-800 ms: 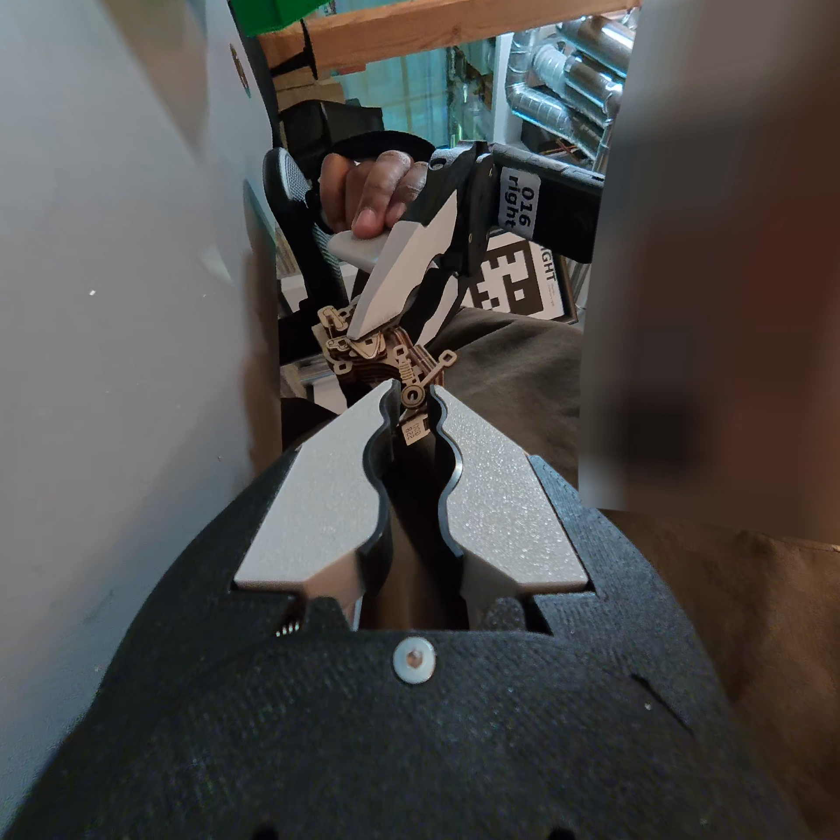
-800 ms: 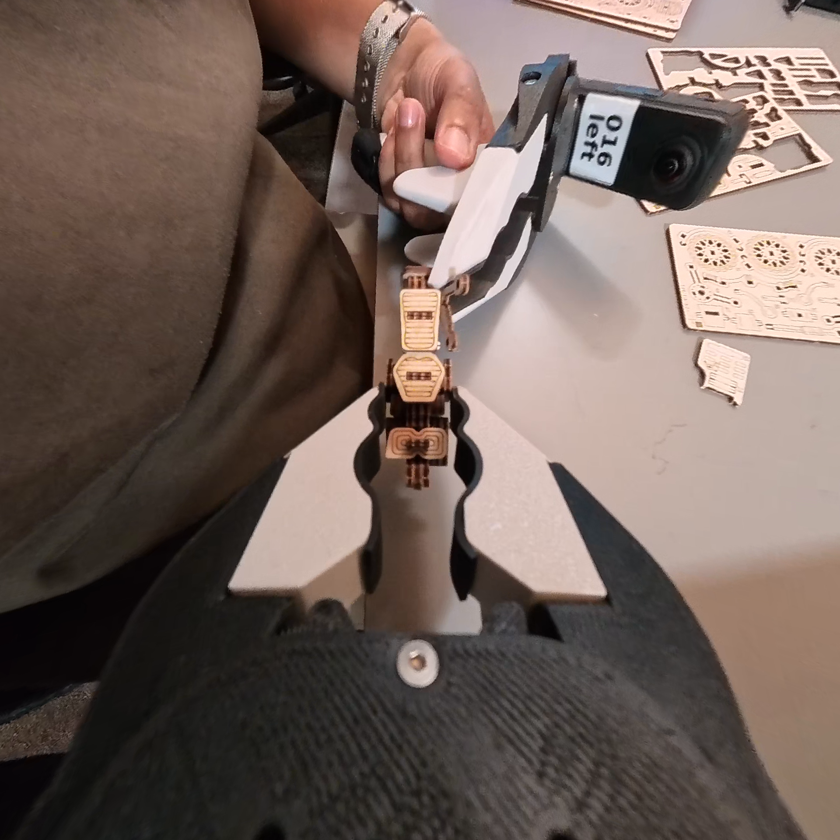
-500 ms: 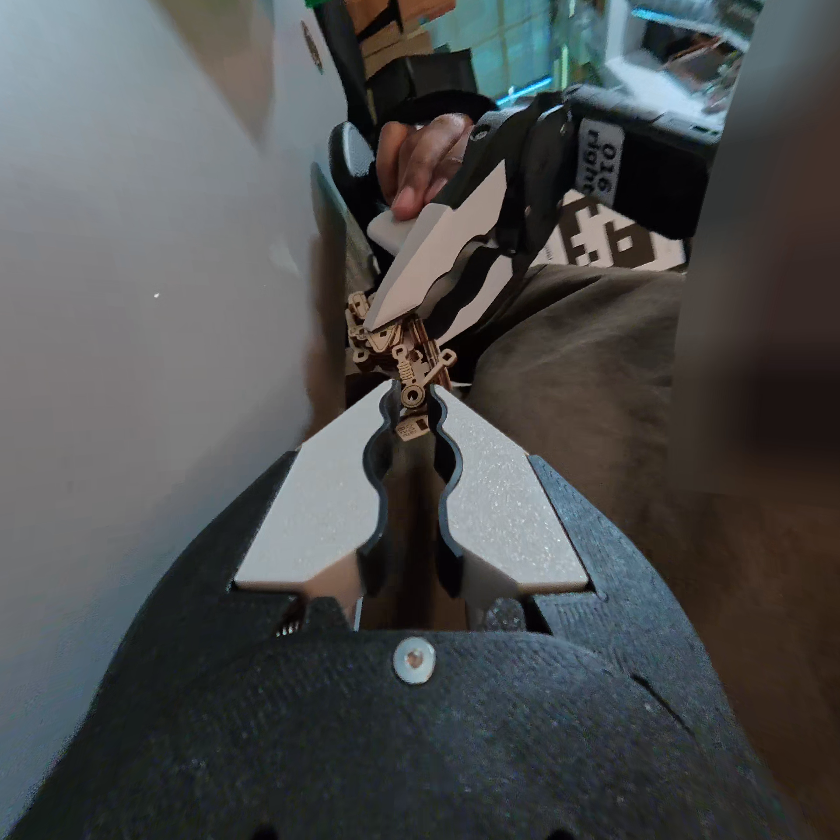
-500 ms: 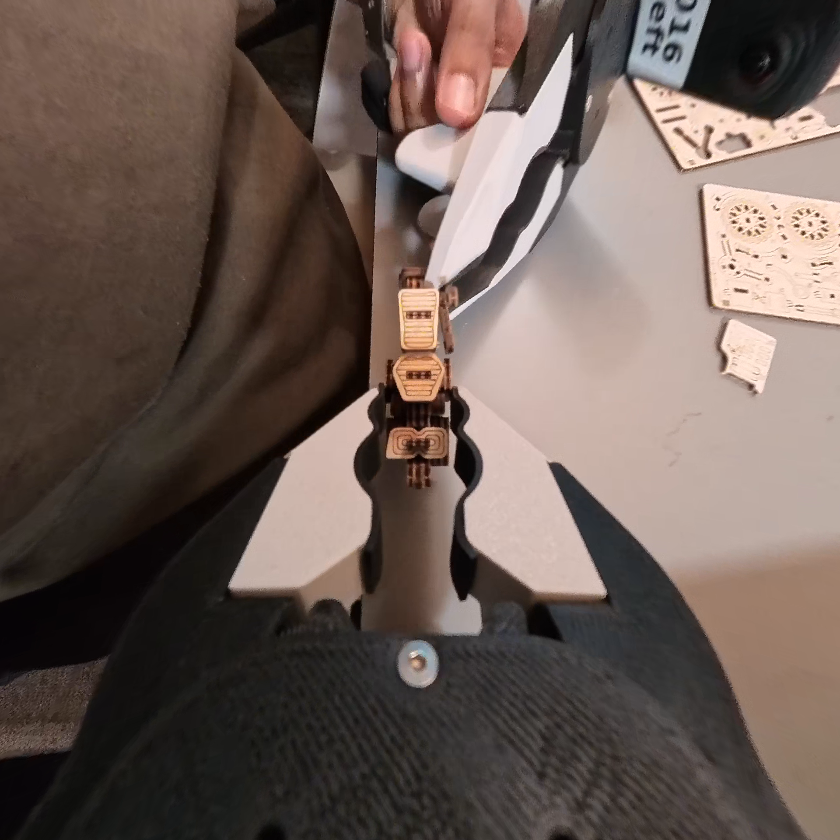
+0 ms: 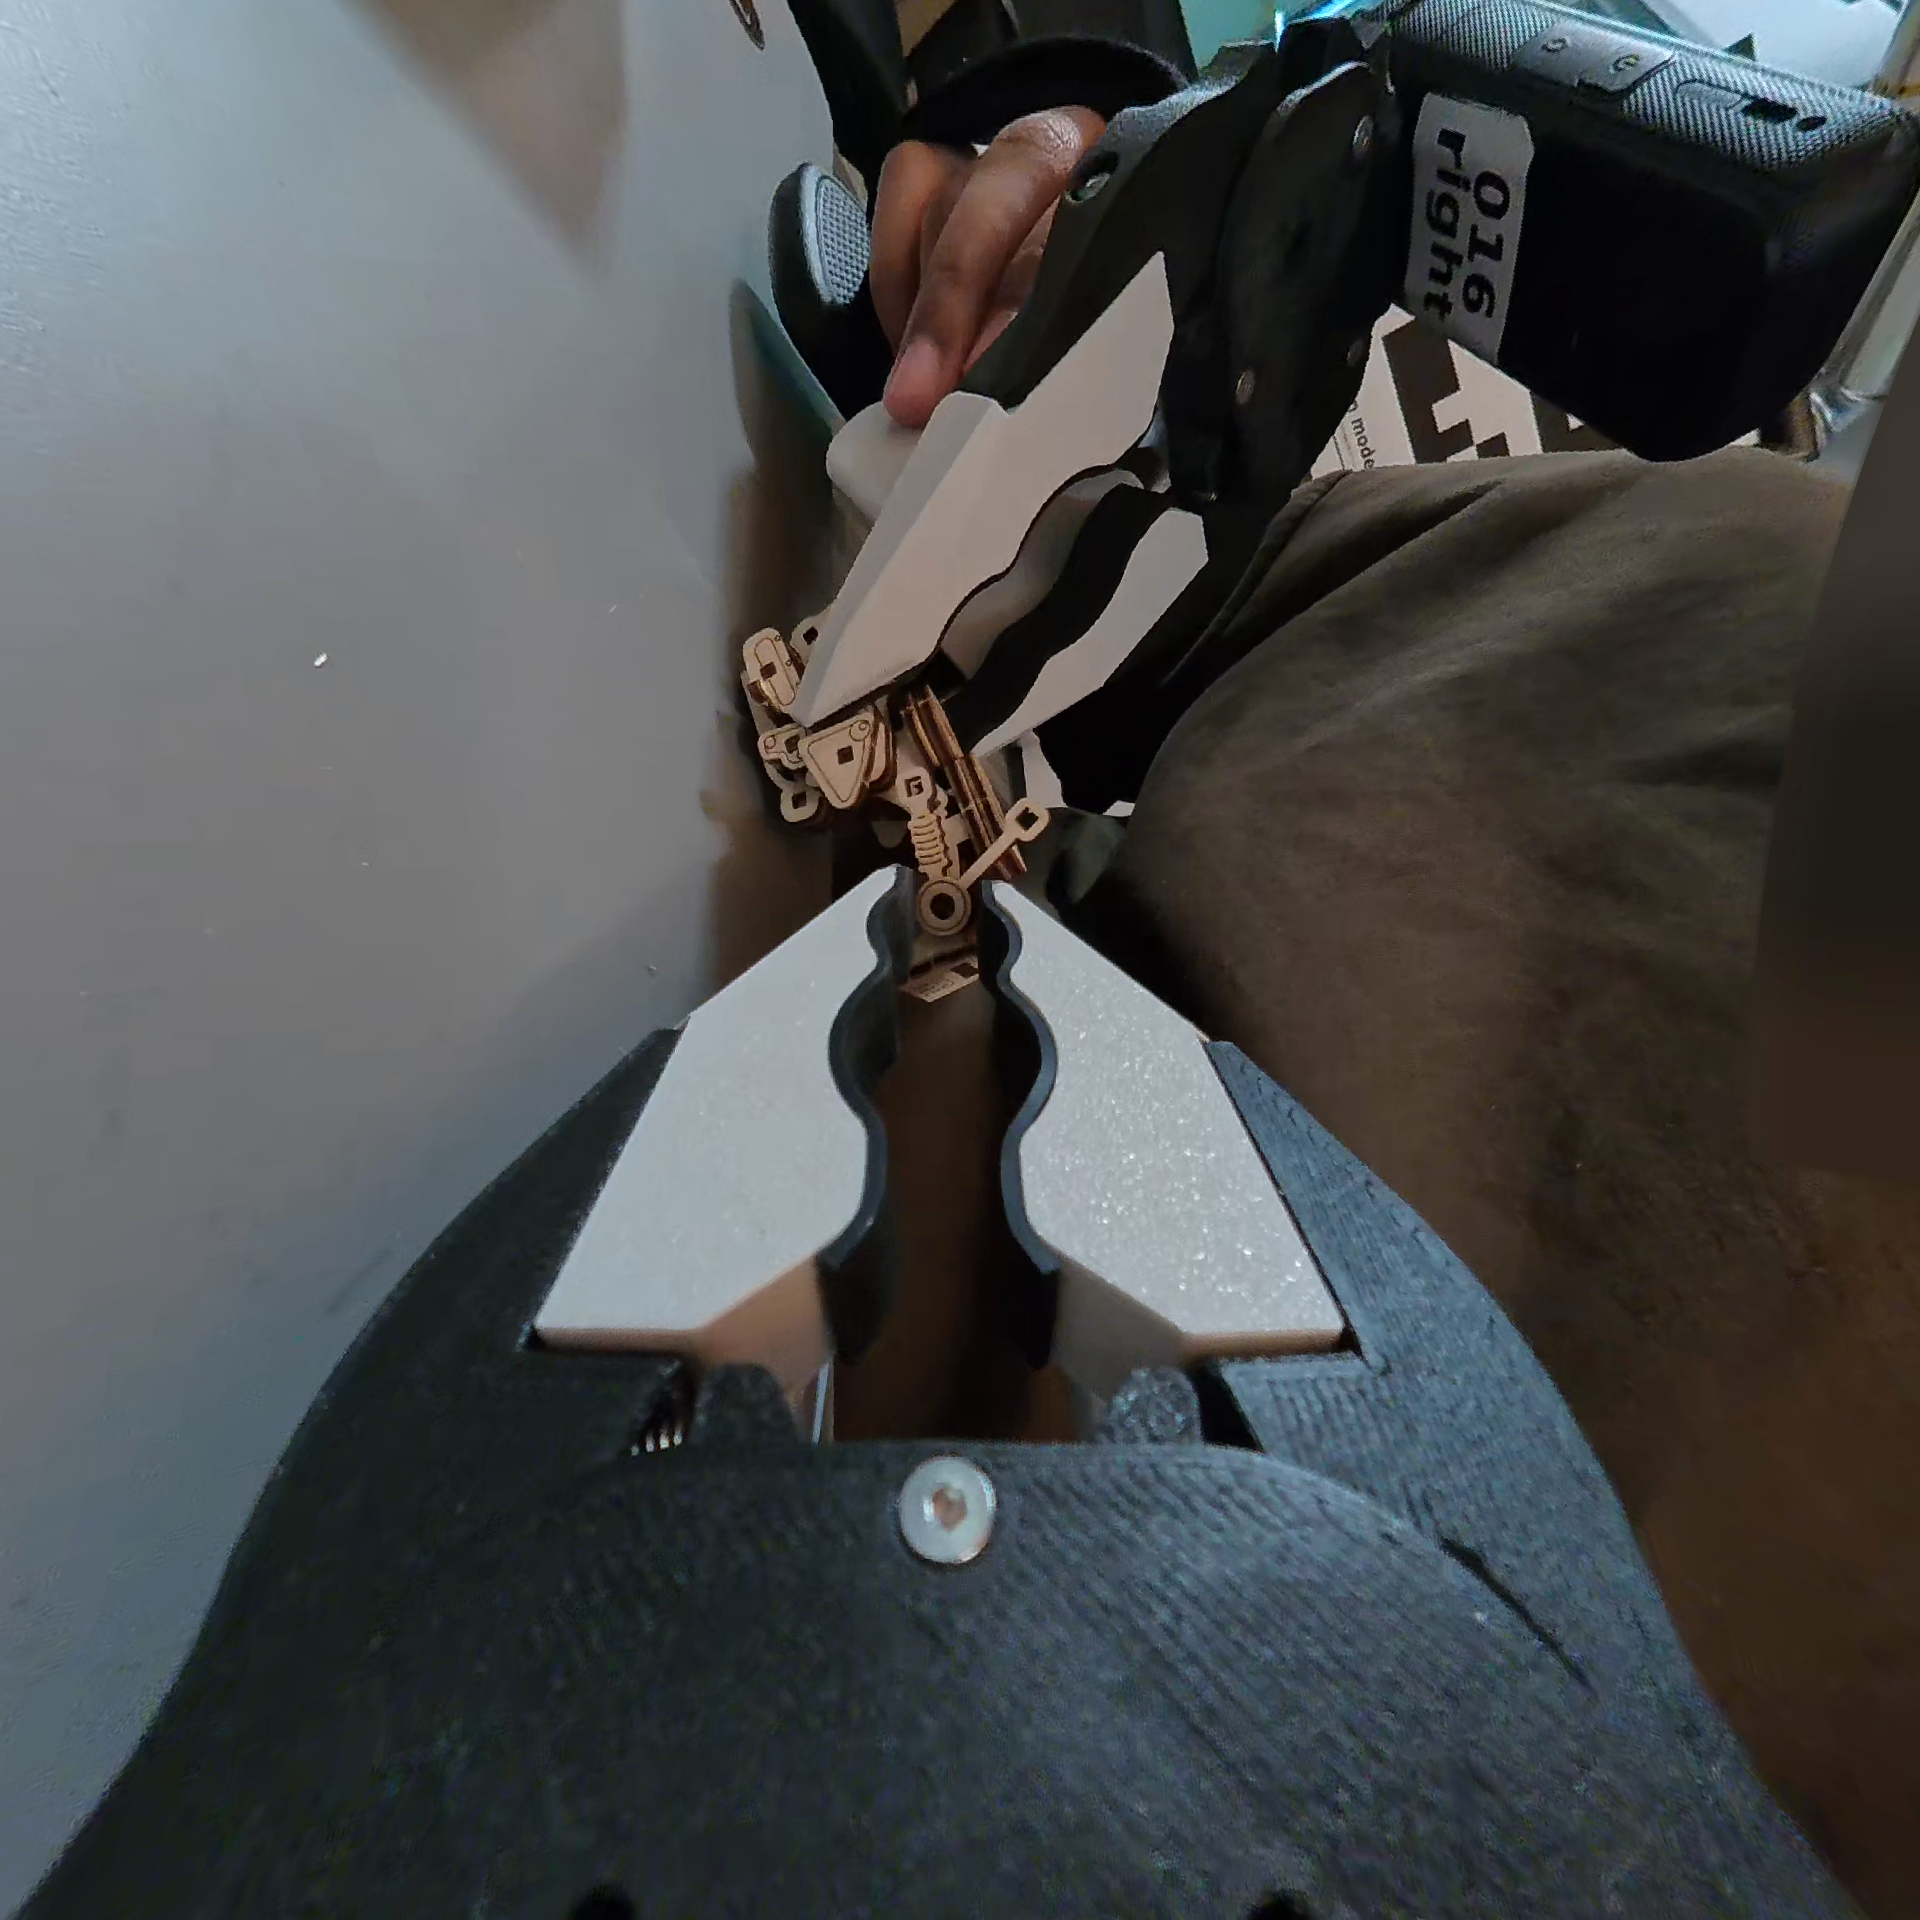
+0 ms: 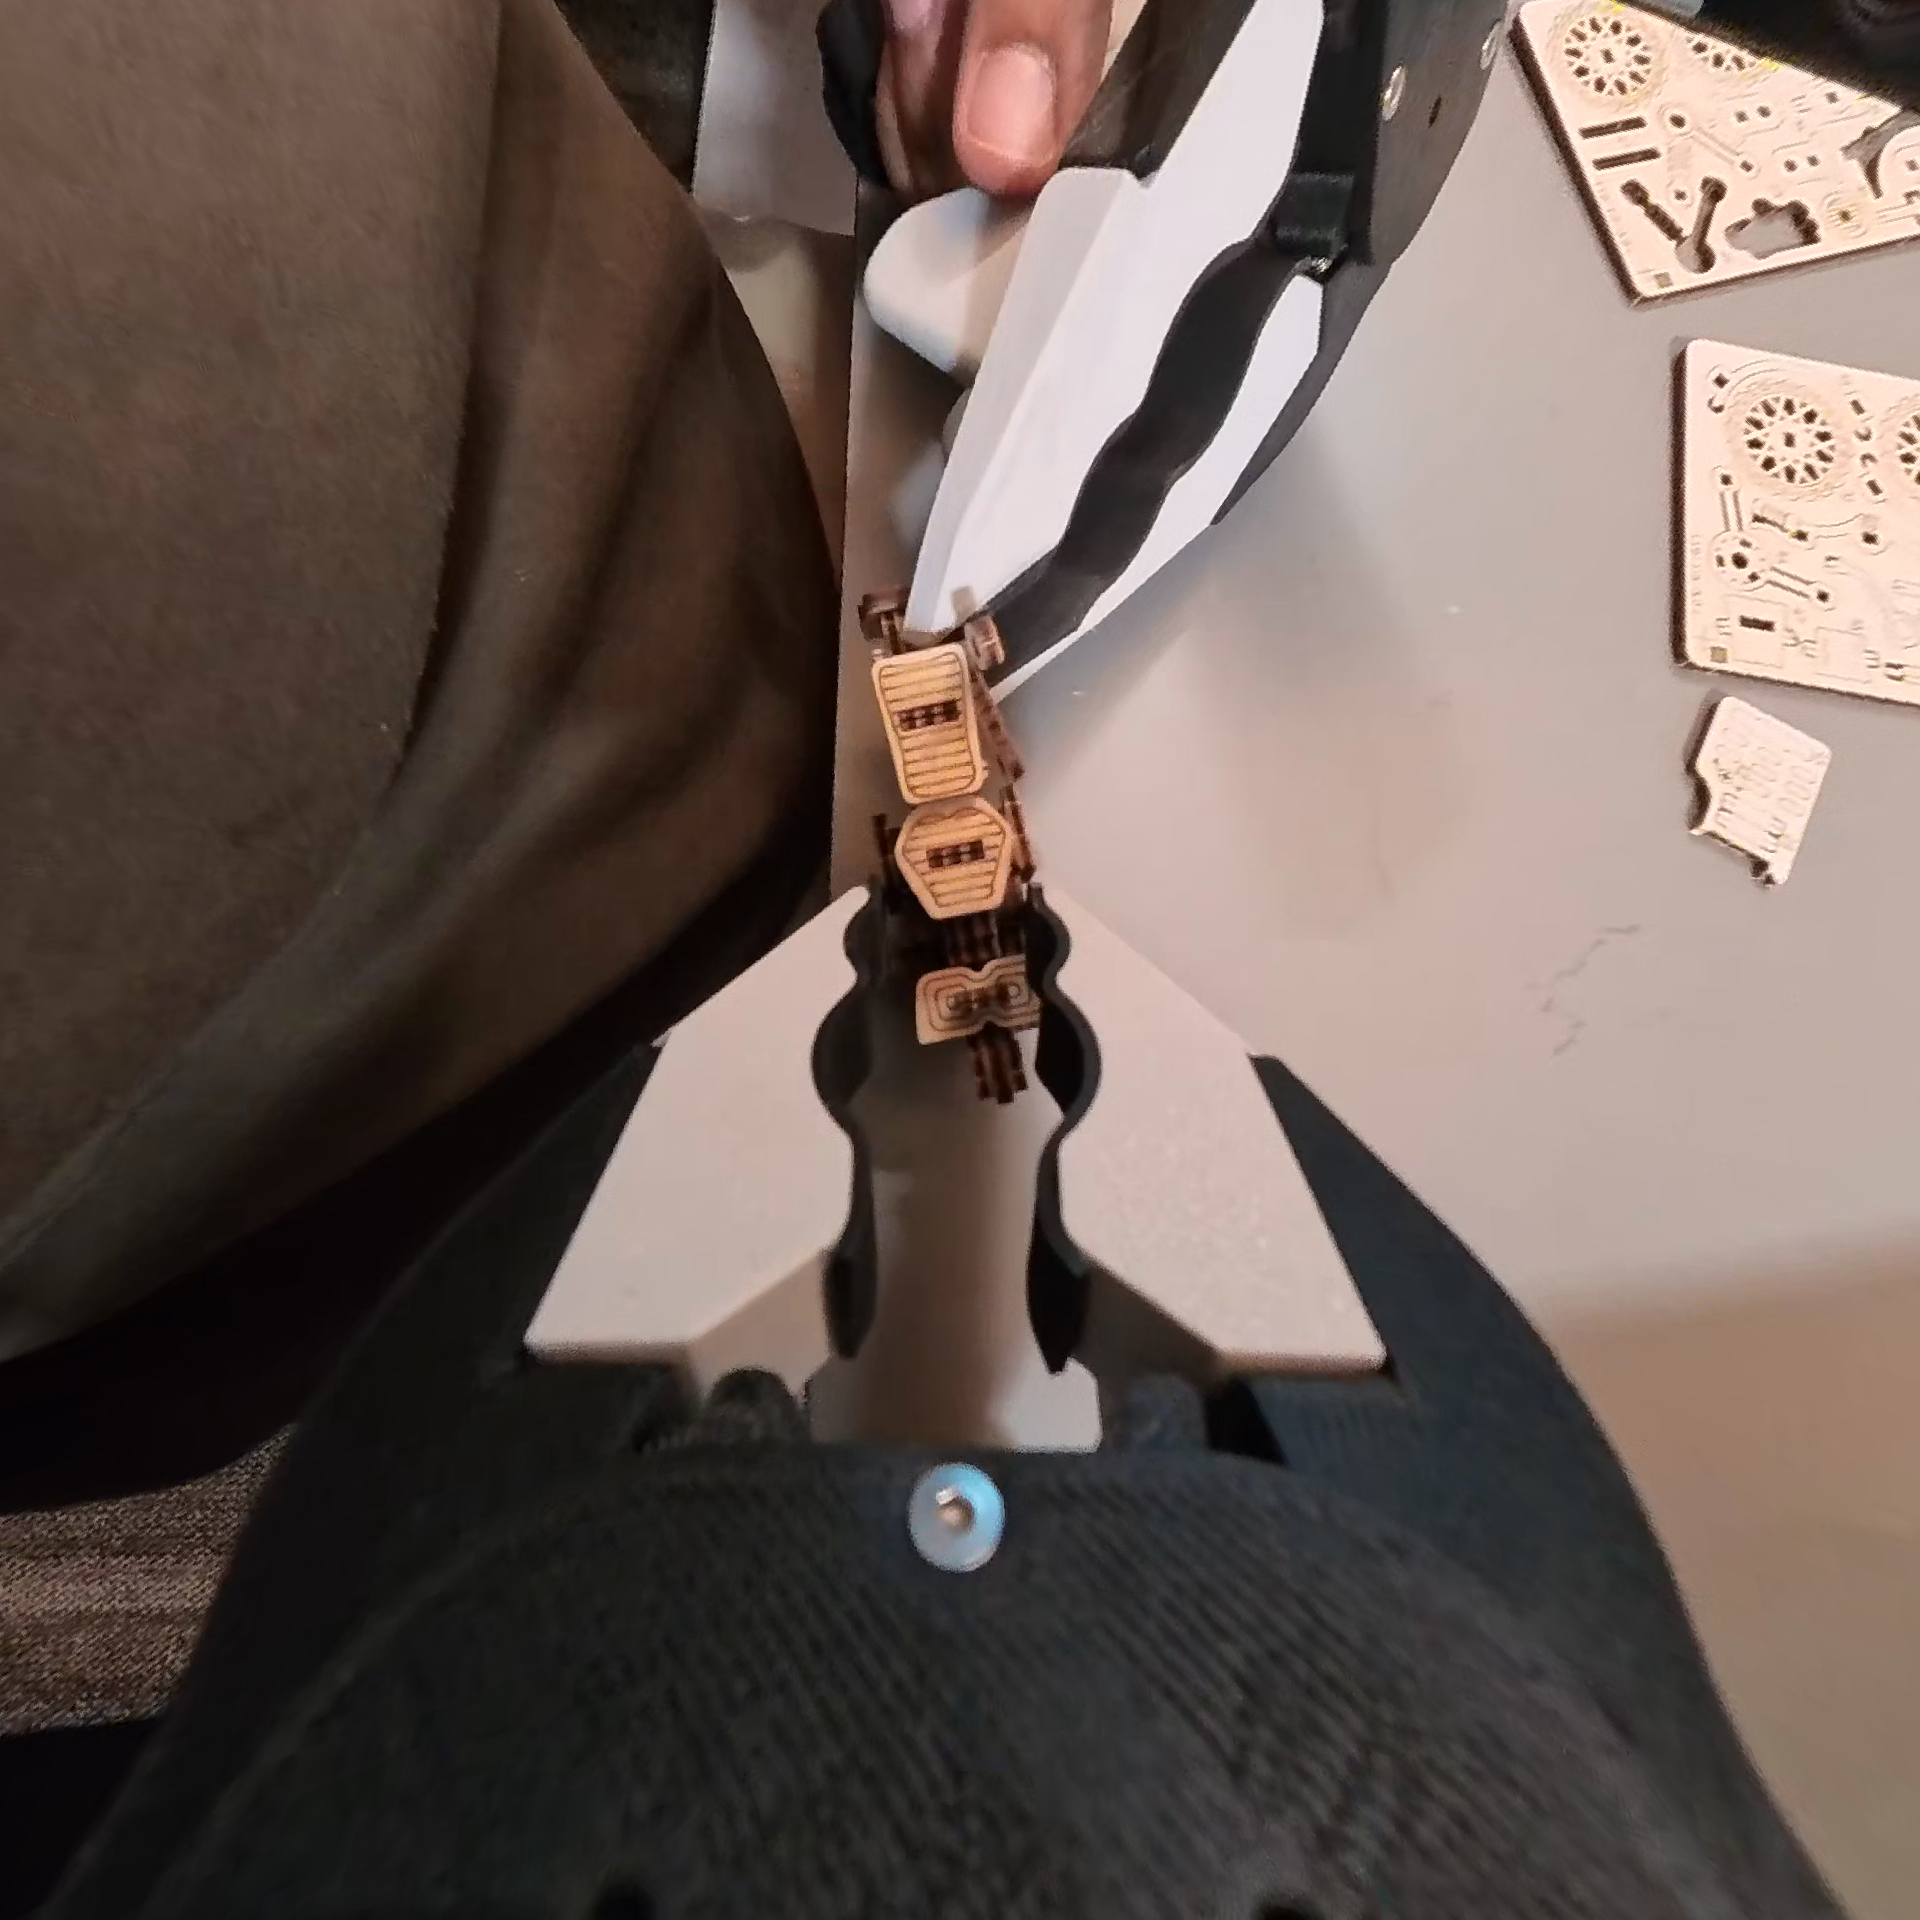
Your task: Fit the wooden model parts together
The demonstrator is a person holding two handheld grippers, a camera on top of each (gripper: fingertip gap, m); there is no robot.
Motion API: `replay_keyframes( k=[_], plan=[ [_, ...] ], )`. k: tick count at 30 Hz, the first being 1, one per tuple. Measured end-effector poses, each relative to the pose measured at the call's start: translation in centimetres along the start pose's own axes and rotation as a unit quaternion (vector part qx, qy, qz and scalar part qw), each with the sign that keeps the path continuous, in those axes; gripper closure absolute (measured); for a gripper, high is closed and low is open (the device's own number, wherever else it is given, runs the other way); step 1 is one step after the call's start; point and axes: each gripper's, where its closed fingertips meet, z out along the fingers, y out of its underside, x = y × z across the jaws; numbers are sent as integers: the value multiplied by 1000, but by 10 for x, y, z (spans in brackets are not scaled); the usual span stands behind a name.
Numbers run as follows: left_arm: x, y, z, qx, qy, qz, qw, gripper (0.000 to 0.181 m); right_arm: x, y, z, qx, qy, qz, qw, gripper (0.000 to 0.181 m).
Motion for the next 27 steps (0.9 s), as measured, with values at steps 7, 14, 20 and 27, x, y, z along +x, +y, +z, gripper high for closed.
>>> replay_keyframes(
  k=[7, 14, 20, 27],
  plan=[
    [-1, 1, 0, -2, -7, 9, 1000, 172, 1, 0, 0, -1, 6, -14, 1000, 157],
    [-8, 9, 2, -28, -48, 51, 997, 172, 1, 2, 4, -6, 34, -88, 996, 157],
    [-8, 9, 3, -29, -48, 53, 997, 172, 2, 2, 4, -4, 36, -94, 995, 156],
    [-8, 12, 4, -38, -51, 58, 996, 172, 4, 2, 5, -9, 45, -96, 994, 141]
  ],
)
